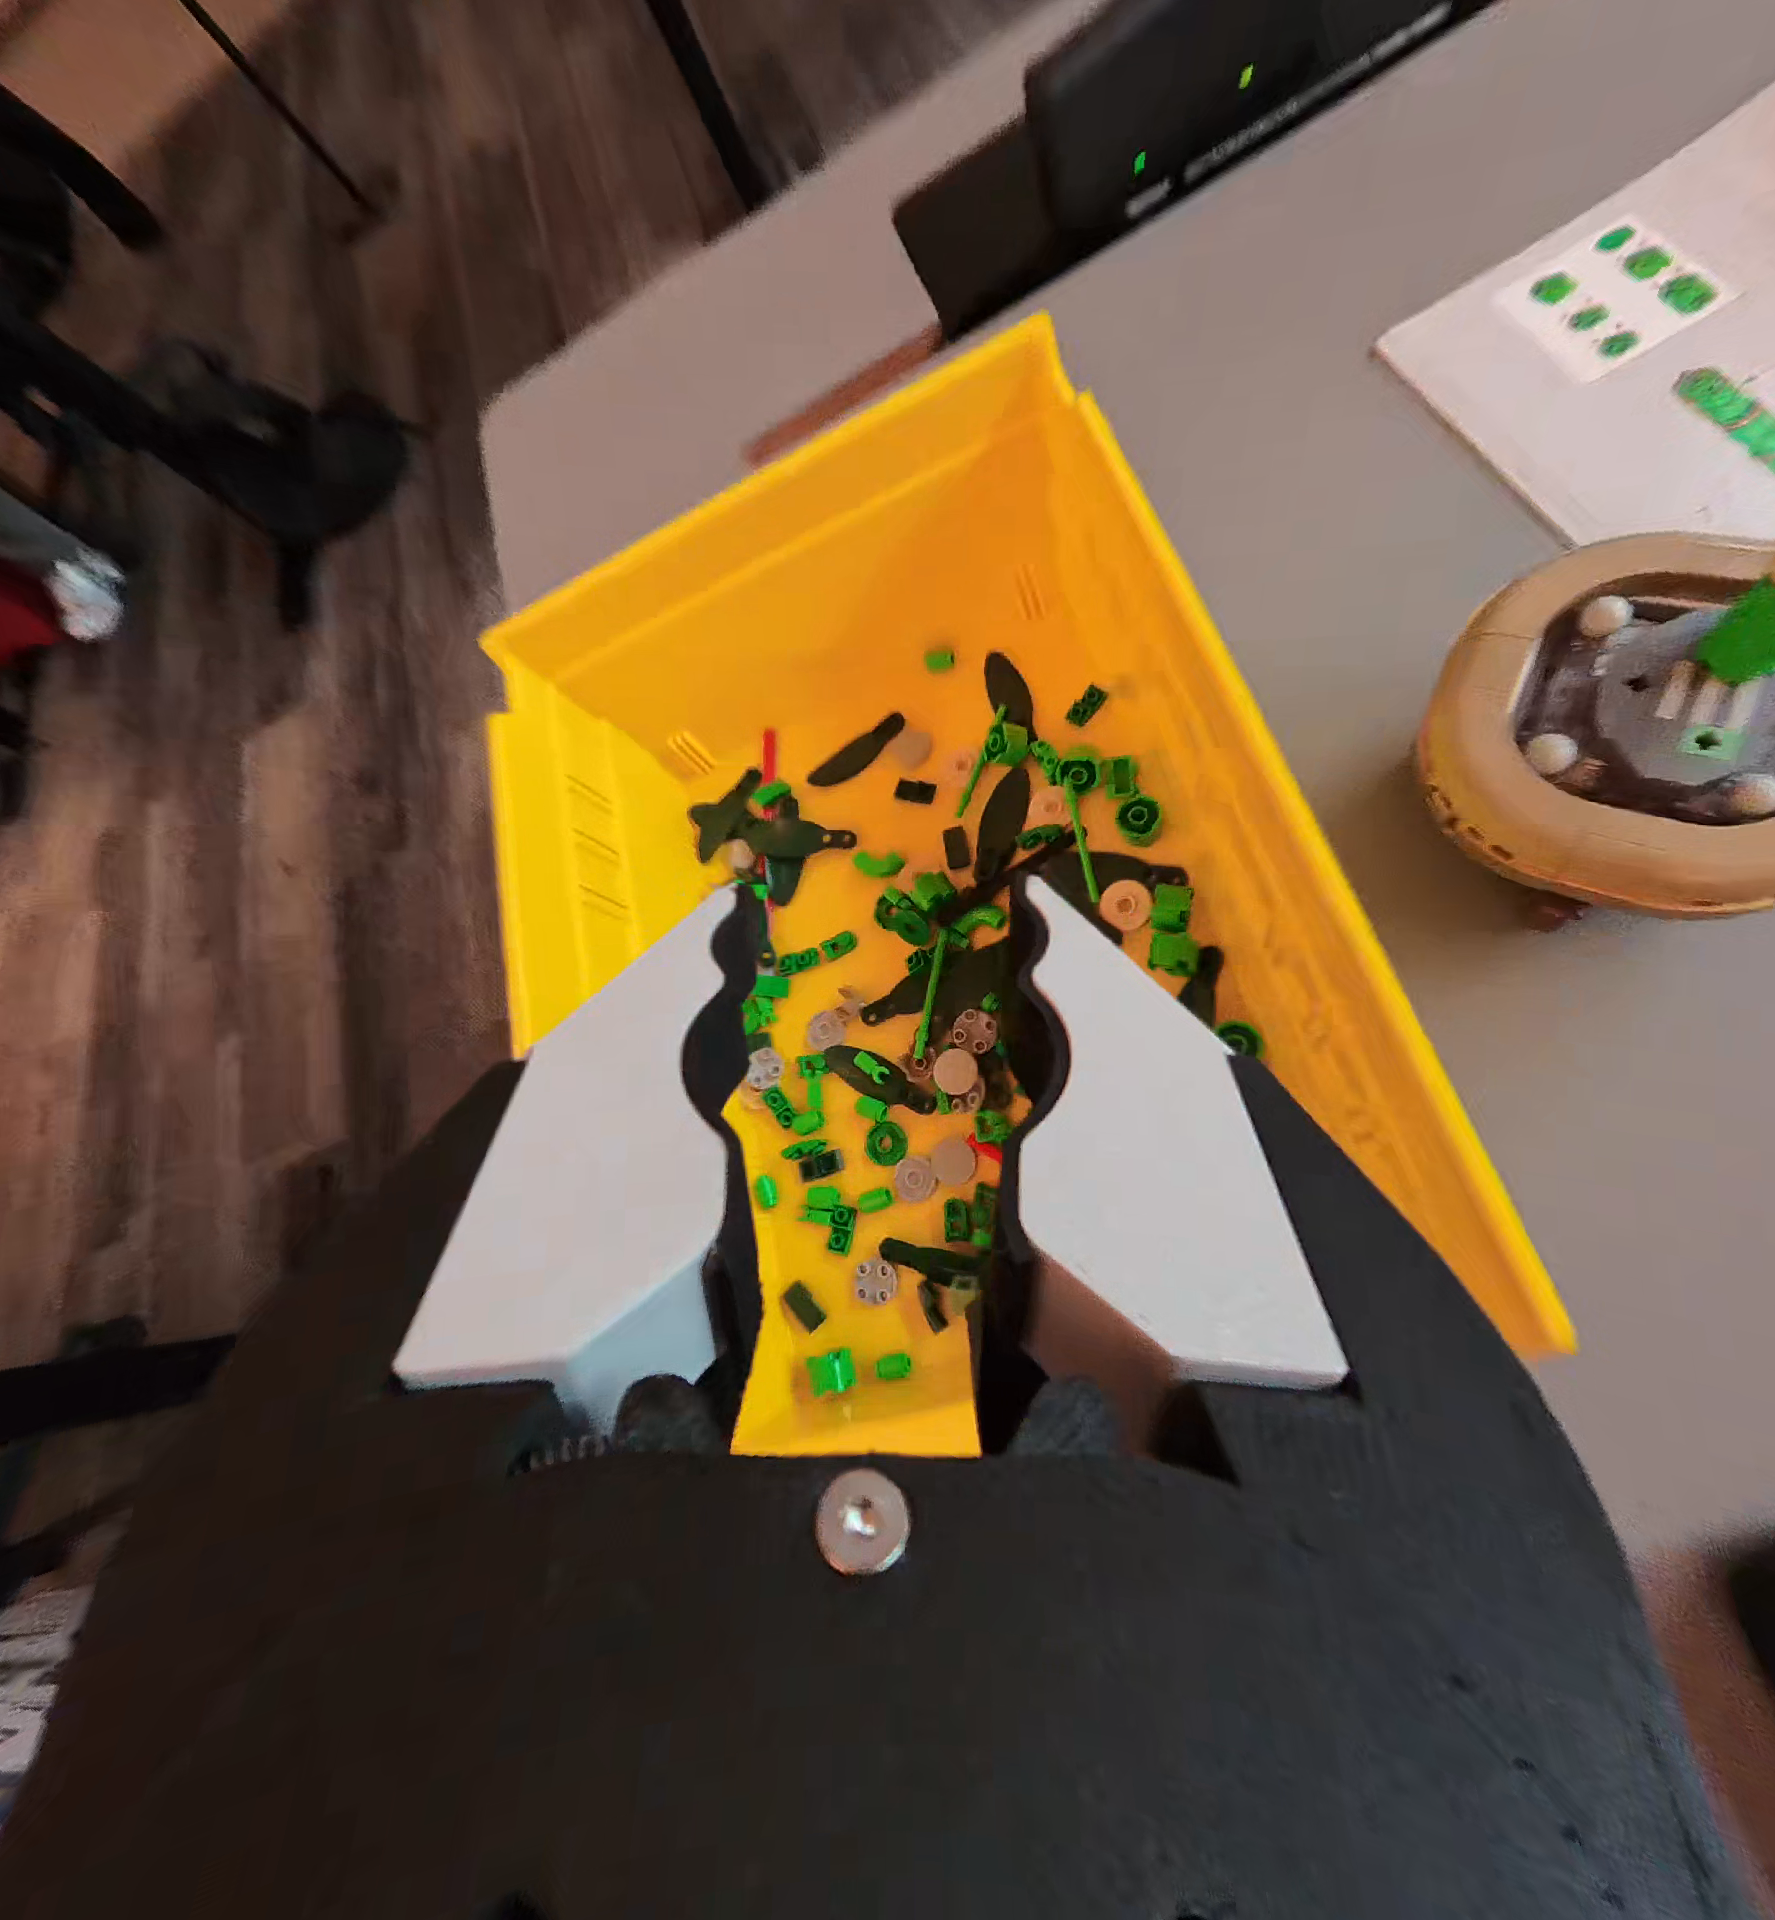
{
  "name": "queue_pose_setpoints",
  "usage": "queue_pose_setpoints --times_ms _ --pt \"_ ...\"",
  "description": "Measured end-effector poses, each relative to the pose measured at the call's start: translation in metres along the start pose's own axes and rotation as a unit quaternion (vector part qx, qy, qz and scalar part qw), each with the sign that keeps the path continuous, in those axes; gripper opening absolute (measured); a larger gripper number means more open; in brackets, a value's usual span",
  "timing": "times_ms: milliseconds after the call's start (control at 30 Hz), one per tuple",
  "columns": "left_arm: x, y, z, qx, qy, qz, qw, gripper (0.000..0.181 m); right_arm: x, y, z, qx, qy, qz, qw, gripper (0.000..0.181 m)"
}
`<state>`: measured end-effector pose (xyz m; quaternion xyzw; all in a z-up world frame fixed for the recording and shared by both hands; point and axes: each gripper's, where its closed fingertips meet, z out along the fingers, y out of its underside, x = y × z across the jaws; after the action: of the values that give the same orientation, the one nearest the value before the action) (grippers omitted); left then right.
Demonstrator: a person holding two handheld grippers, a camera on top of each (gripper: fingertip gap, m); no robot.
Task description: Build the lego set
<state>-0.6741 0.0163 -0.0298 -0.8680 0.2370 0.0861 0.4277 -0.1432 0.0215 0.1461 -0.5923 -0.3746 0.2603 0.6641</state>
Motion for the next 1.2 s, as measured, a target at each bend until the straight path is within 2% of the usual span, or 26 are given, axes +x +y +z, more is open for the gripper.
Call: queue_pose_setpoints --times_ms 133,233,467,700,1000,1200 --pt "-0.012 -0.007 0.034 0.005 0.030 -0.024 0.999 0.039 0.007 -0.019 -0.020 0.045 0.033 -0.019 0.998 0.035" --pt "-0.024 -0.006 0.056 -0.019 0.018 0.009 1.000 0.035 0.014 -0.025 -0.029 0.072 0.047 -0.029 0.996 0.023" --pt "-0.040 -0.005 0.106 -0.071 0.034 0.016 0.997 0.031 0.032 -0.008 -0.023 0.052 0.067 -0.015 0.996 0.025" --pt "-0.046 -0.013 0.143 -0.084 0.066 -0.009 0.994 0.023 0.042 0.004 -0.023 0.024 0.082 -0.020 0.996 0.026" --pt "-0.042 -0.015 0.167 -0.093 0.081 -0.012 0.992 0.022 0.044 0.011 -0.020 0.006 0.081 -0.021 0.996 0.026" --pt "-0.041 -0.013 0.177 -0.090 0.064 -0.014 0.994 0.022 0.042 0.011 -0.018 0.006 0.078 -0.021 0.997 0.026"
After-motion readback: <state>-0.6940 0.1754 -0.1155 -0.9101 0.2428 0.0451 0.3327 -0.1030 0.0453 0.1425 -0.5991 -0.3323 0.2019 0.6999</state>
